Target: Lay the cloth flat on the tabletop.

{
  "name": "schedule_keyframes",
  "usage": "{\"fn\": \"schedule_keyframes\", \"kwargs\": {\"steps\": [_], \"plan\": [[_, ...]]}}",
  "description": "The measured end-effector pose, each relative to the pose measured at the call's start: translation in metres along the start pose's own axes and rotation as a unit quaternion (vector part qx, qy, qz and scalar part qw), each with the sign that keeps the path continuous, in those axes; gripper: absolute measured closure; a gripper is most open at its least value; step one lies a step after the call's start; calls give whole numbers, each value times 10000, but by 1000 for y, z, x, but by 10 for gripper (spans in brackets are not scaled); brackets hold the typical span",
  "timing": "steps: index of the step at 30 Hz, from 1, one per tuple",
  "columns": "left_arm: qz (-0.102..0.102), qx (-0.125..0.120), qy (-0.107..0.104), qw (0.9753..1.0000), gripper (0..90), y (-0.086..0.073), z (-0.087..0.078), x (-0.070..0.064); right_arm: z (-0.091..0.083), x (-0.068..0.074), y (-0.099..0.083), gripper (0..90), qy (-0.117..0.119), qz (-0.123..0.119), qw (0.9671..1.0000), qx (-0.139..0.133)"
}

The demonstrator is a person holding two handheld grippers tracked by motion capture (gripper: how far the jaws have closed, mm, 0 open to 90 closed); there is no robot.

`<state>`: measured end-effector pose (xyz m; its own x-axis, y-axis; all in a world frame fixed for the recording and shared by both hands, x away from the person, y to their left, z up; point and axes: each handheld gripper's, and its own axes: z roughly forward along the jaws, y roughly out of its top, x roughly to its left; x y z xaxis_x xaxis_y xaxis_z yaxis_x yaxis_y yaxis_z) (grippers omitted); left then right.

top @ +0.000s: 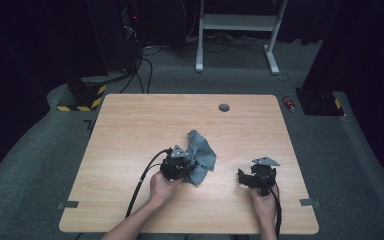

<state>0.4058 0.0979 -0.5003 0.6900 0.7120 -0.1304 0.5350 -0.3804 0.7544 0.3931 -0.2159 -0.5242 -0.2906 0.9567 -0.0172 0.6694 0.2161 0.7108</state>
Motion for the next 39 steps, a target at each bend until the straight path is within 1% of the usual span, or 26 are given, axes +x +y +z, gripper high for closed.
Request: {"fn": "schedule_keyframes", "kwargs": {"steps": [1,2,4,9,11,12,13,14,15,18,19,20,24,28,31,35,37,39], "plan": [[19,-15,29,10000,612,0,-2,0,0,0,0,157,3,1,10000,-4],[19,-23,44,10000,612,-1,-4,-1,0,0,0,157,3,1,10000,-4],[60,-12,68,10000,582,-2,-9,-1,0,0,0,157,1,1,10000,1],[103,-1,61,9999,570,-9,-21,-3,0,0,0,157,-4,6,10000,3],[169,39,82,9998,583,-13,-24,-5,0,0,0,157,0,1,10000,-1],[201,75,92,9997,595,-14,-25,-6,0,0,0,156,-2,4,10000,2],[276,134,100,9995,636,-16,-26,-6,0,0,0,157,0,1,10000,0],[276,134,100,9995,669,-16,-26,-6,0,0,0,157,0,1,10000,0],[274,174,74,9994,669,-17,-26,-6,0,0,0,158,0,2,10000,-1],[263,236,34,9994,775,-19,-26,-3,0,0,0,172,9,-14,10000,-13],[265,244,21,9993,842,-19,-26,-2,0,0,0,182,26,-51,10000,-32],[265,244,21,9993,865,-19,-26,-2,0,0,0,182,26,-51,10000,-32],[277,214,57,9994,894,-20,-30,2,0,0,0,184,28,-60,10000,-39],[165,129,155,9997,895,-21,-37,11,0,0,0,184,28,-58,10000,-38],[23,88,301,9995,895,-23,-42,22,0,0,0,185,27,-52,10000,-37],[-140,164,492,9986,894,-28,-47,35,0,0,0,184,25,-51,10000,-37],[-169,216,601,9978,894,-32,-49,41,0,0,0,185,25,-49,10000,-38],[-233,273,662,9972,893,-36,-50,45,0,0,0,184,24,-51,10000,-37]]}}
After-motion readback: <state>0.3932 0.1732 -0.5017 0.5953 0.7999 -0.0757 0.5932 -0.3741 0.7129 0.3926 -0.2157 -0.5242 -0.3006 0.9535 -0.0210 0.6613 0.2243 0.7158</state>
